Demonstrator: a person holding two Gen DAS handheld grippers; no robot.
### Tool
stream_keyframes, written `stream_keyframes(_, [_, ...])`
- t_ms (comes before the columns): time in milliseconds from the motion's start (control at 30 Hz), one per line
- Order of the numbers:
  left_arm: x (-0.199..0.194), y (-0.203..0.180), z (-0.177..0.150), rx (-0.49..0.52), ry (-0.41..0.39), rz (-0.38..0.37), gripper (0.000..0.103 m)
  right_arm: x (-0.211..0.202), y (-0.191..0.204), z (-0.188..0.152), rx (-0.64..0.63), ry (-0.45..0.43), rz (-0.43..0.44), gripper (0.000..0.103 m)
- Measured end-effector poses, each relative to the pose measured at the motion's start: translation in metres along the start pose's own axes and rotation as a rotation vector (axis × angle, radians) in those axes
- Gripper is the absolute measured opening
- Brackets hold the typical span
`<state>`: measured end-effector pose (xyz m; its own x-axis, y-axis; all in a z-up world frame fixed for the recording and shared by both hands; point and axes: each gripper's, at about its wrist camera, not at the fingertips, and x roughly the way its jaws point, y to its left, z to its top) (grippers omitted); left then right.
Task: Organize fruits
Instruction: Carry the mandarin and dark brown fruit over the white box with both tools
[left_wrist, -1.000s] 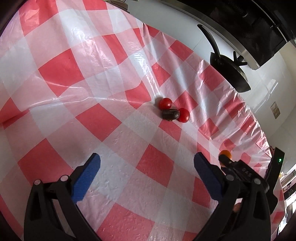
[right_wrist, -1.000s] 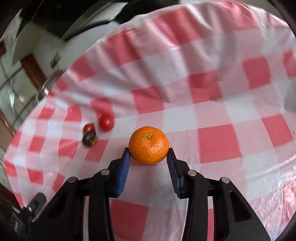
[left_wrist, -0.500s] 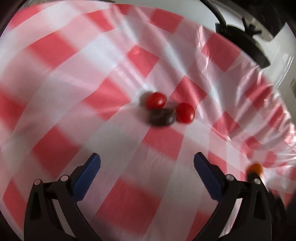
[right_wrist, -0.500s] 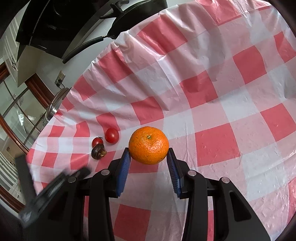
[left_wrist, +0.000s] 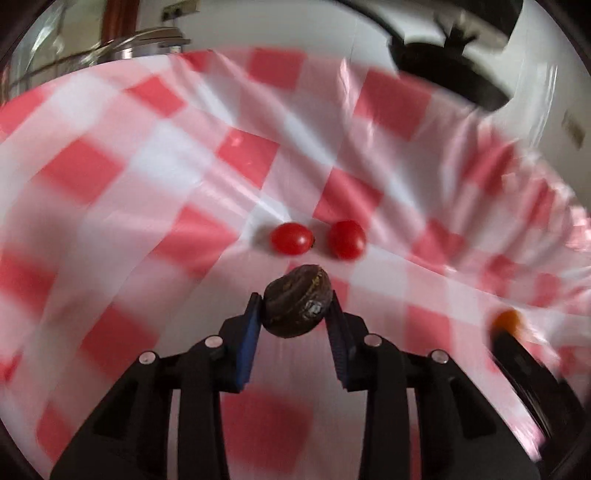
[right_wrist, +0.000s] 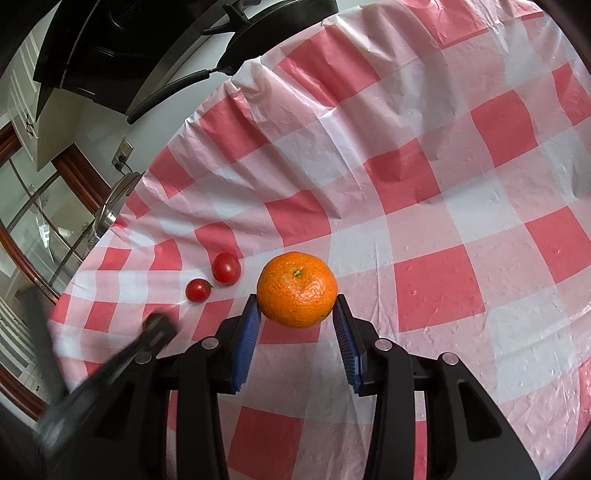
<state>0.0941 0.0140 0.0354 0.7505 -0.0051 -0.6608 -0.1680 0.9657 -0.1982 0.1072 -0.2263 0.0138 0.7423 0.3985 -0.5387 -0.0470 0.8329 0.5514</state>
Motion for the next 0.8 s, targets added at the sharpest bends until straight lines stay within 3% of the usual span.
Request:
stream_keyframes(67, [-0.032, 0.017, -0.024, -0.045, -0.031, -0.03, 0.035, 0.0, 0.0, 0.0, 0.0, 0.0, 0.0, 0.04])
stream_keyframes(233, [-0.071, 0.053, -0.055, -0.133, -0.08, -0.032, 0.035, 0.0, 0.0, 0.0, 0.0, -0.001, 0.0, 0.04])
stream_keyframes(367, [-0.074, 0.078, -0.054, -0.227, -0.093, -0.058, 0.035, 0.001, 0.0, 0.0, 0.001, -0.001, -0.001, 0.04])
stream_keyframes(800, [-0.06, 0.074, -0.053, -0.251, -0.054, -0.115, 0.035, 0.002, 0.001, 0.0, 0.0, 0.005, -0.01, 0.04])
